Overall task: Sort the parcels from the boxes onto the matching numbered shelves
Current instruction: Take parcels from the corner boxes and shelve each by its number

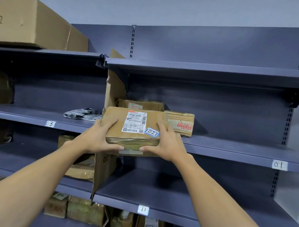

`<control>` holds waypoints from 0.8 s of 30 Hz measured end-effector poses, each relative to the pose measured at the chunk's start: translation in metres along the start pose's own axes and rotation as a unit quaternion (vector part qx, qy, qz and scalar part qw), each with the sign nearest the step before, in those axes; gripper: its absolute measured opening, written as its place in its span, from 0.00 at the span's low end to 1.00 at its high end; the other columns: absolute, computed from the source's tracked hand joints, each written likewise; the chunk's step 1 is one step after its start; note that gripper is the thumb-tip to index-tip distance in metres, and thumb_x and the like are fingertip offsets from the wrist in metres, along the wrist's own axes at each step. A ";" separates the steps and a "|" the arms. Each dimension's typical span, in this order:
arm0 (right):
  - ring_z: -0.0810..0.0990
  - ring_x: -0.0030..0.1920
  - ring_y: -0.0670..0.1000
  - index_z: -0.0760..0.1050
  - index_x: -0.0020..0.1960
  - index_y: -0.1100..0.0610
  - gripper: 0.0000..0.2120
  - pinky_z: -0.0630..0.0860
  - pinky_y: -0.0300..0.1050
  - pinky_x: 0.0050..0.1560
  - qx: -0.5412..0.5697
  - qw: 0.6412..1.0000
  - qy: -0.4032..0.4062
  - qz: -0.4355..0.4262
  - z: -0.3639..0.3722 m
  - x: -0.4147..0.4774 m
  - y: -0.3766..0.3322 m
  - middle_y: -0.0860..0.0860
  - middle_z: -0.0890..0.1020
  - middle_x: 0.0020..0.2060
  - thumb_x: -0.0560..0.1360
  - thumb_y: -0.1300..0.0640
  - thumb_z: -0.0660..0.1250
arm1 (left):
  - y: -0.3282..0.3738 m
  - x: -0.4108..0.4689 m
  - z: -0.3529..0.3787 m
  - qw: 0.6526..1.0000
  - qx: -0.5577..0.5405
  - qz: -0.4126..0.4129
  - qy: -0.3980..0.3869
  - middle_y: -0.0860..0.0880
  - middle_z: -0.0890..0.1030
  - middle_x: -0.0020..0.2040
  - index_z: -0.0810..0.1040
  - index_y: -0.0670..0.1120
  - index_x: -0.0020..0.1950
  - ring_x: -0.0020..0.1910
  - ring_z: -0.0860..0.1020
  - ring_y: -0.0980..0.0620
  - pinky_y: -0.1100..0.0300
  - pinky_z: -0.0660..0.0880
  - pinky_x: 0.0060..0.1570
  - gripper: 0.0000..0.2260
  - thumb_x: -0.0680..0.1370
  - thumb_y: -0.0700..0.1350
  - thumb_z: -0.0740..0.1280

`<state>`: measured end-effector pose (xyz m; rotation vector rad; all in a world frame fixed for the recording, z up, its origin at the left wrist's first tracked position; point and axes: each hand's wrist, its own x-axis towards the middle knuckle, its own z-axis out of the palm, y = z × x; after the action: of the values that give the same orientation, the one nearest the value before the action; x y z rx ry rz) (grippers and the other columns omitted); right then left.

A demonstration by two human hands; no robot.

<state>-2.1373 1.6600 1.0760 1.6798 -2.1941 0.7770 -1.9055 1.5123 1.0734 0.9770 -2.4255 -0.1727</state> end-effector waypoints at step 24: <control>0.74 0.65 0.53 0.68 0.73 0.50 0.46 0.73 0.50 0.61 0.049 0.997 0.038 0.043 0.005 0.067 -0.016 0.48 0.72 0.66 0.62 0.29 0.75 | -0.035 0.063 0.001 0.991 -0.036 0.058 0.117 0.52 0.70 0.68 0.66 0.53 0.74 0.64 0.73 0.48 0.51 0.73 0.60 0.40 0.68 0.71 0.69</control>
<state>-2.1410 1.6004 1.1101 1.5805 -2.2231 0.9697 -1.9228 1.4440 1.0882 0.7764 -2.2368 -0.0991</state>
